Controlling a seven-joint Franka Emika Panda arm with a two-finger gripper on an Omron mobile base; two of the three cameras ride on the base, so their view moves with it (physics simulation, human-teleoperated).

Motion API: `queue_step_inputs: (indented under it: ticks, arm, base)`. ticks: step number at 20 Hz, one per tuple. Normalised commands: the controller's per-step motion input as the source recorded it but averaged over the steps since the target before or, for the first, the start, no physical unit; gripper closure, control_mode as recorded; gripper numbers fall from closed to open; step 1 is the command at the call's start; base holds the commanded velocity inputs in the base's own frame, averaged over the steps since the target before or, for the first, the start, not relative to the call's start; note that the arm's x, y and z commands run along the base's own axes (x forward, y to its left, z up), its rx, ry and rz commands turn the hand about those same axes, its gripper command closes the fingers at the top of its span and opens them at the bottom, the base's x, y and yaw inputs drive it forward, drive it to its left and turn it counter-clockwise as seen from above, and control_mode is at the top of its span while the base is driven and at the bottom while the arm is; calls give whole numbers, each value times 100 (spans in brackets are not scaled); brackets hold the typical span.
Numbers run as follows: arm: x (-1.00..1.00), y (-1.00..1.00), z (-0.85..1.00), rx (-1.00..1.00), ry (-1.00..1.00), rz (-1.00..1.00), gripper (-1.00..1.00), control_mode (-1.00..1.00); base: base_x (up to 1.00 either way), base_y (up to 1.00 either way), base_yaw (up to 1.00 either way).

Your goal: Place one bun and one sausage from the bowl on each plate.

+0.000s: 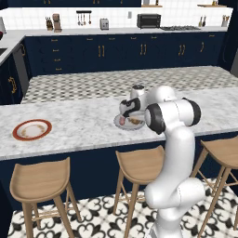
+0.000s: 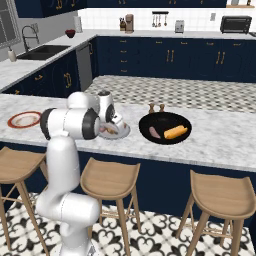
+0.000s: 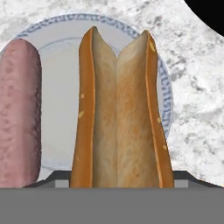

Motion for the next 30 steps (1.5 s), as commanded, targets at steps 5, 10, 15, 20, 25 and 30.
queue_step_inputs:
  ticks: [5,10,15,20,25,30]
  arm:
    - [5,0,-33,0,0,0,-100,-100]
    - [10,0,1,0,0,0,-100,-100]
    - [-25,-2,41,1,-10,0,-100,-100]
    - [-84,-5,83,0,-21,0,-100,-100]
    - [-57,-84,94,0,-7,-13,-100,-100]
    - [14,-100,35,-2,12,-32,-100,-100]
  base:
    - [0,0,0]
    - [0,0,0]
    - [0,0,0]
    - [0,0,0]
    - [0,0,0]
    - [0,0,0]
